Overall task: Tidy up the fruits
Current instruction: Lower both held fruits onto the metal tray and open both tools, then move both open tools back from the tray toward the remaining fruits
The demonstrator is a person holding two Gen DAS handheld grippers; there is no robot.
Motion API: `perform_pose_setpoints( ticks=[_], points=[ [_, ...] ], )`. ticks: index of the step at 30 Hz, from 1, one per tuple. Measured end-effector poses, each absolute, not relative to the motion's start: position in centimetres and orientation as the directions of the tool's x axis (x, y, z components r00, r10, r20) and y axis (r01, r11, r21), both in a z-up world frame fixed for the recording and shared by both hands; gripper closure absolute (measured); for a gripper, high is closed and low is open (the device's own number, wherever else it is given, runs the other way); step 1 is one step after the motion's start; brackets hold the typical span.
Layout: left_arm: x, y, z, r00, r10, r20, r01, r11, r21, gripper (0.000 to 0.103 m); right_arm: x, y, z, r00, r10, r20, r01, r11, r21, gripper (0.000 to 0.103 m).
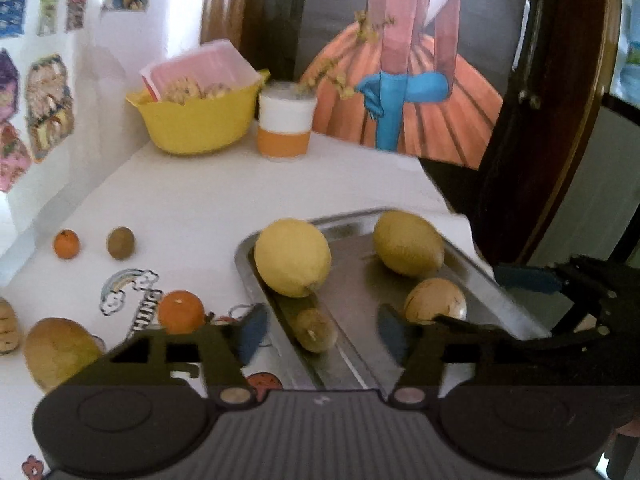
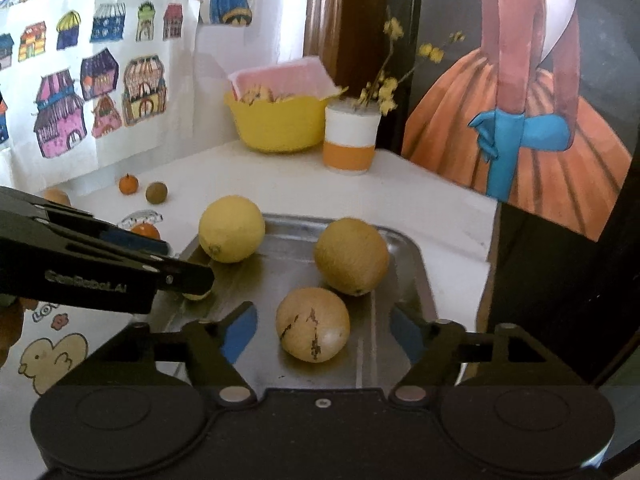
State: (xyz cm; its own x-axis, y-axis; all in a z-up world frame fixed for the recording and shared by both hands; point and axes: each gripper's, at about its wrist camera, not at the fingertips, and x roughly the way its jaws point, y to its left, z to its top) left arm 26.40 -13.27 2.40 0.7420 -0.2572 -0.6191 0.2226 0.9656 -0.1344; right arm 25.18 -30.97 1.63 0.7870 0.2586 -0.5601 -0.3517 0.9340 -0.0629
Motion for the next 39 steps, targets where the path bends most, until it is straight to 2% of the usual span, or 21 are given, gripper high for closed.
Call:
perform_pose_setpoints(
  ticks=[2,4,7,9,17,22,31,36,39],
  points=[
    [25.8,-13.0,3.1,0.754,-0.260,-0.603,0.225,0.965,-0.135,0.027,24.3,-31.1,2.2,0.799,0.256,-0.544,-0.343,0.937,-0.063,0.017],
    [24.9,-12.6,3.8,0.768,-0.254,-0.588,0.215,0.967,-0.137,0.013,23.5,-31.3,2.8,0.808,0.255,-0.531,-0.337,0.939,-0.062,0.013],
    [23.3,-12.0,4.9,0.790,-0.250,-0.560,0.205,0.968,-0.143,0.003,21.9,-31.4,3.7,0.820,0.257,-0.511,-0.332,0.941,-0.061,0.004],
    [22.2,-11.5,5.7,0.806,-0.240,-0.542,0.193,0.971,-0.142,0.001,20.8,-31.3,4.3,0.829,0.253,-0.500,-0.329,0.942,-0.069,0.002],
    [17.6,-9.3,7.5,0.833,-0.214,-0.510,0.164,0.976,-0.142,0.001,16.3,-30.6,6.0,0.834,0.248,-0.493,-0.325,0.943,-0.074,0.001],
    [14.4,-7.7,7.7,0.836,-0.203,-0.509,0.142,0.977,-0.158,0.001,12.9,-29.4,6.3,0.842,0.221,-0.491,-0.330,0.933,-0.145,0.001],
    [9.5,-4.9,7.3,0.836,-0.183,-0.517,0.117,0.980,-0.158,0.001,7.6,-29.6,7.1,0.835,0.206,-0.510,-0.307,0.944,-0.121,0.001],
    [7.2,-3.3,7.1,0.821,-0.172,-0.544,0.121,0.984,-0.129,0.000,4.1,-28.9,8.1,0.824,0.241,-0.513,-0.344,0.932,-0.114,0.001],
    [6.2,-2.1,6.9,0.803,-0.149,-0.577,0.117,0.989,-0.093,0.000,2.7,-28.0,8.3,0.784,0.291,-0.548,-0.394,0.916,-0.078,0.001]
  ],
)
